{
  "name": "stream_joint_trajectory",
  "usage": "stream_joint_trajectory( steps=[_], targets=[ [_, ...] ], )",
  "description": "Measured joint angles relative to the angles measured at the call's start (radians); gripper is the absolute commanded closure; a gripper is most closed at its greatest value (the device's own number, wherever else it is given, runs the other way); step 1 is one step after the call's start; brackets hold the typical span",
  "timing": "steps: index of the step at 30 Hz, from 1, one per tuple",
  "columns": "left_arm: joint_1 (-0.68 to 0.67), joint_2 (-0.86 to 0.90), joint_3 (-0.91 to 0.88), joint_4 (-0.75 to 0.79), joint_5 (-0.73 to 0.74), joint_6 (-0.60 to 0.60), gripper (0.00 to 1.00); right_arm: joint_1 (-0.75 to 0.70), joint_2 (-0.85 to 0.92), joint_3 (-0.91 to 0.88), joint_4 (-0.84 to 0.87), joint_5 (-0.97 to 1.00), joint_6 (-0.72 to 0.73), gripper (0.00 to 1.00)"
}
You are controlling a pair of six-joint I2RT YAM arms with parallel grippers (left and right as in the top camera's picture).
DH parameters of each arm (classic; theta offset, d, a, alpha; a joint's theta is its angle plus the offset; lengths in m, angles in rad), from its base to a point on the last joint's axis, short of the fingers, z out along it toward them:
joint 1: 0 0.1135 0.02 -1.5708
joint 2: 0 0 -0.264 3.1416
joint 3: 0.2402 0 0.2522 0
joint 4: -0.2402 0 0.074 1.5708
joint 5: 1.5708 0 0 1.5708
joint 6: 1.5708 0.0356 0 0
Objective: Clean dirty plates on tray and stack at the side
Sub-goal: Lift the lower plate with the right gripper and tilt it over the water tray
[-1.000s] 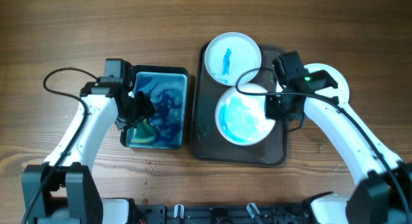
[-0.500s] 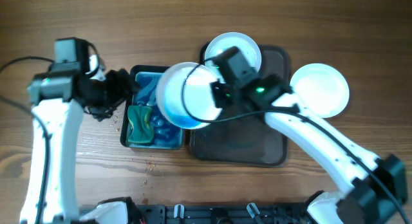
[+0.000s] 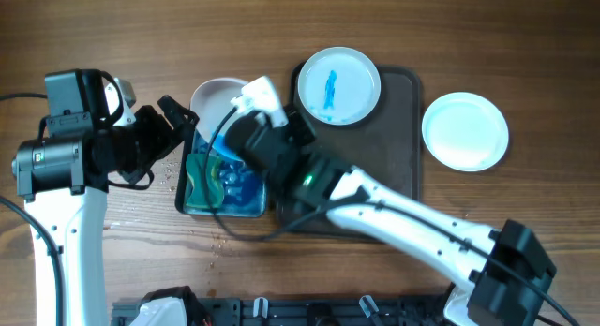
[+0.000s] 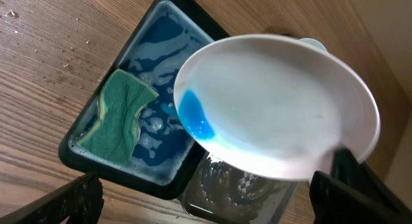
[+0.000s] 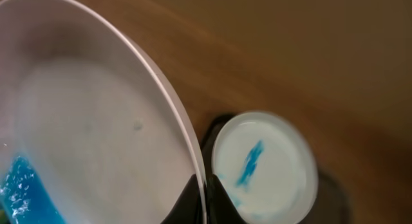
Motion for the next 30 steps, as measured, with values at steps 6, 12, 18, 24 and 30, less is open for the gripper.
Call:
stream_joint_trajectory(
  steps=[6, 12, 18, 24, 30],
  targets=[
    [0.0, 0.0, 0.0, 0.0, 0.0, 0.0, 0.0, 0.084, 0.0, 0.001, 0.04, 0.196, -0.148, 0.96],
    [0.0, 0.0, 0.0, 0.0, 0.002, 0.0, 0.0, 0.099, 0.0, 0.001, 0.041, 0.283, -0.212, 0.96],
    [0.0, 0.0, 0.0, 0.0, 0.003, 0.0, 0.0, 0.106, 0.0, 0.001, 0.05, 0.307, -0.273, 0.96],
    [0.0, 0.0, 0.0, 0.0, 0.003, 0.0, 0.0, 0.106, 0.0, 0.001, 0.081, 0.316, -0.369, 0.96],
    [0.0, 0.0, 0.0, 0.0, 0.003, 0.0, 0.0, 0.106, 0.0, 0.001, 0.114, 0.323, -0.433, 0.96]
  ],
)
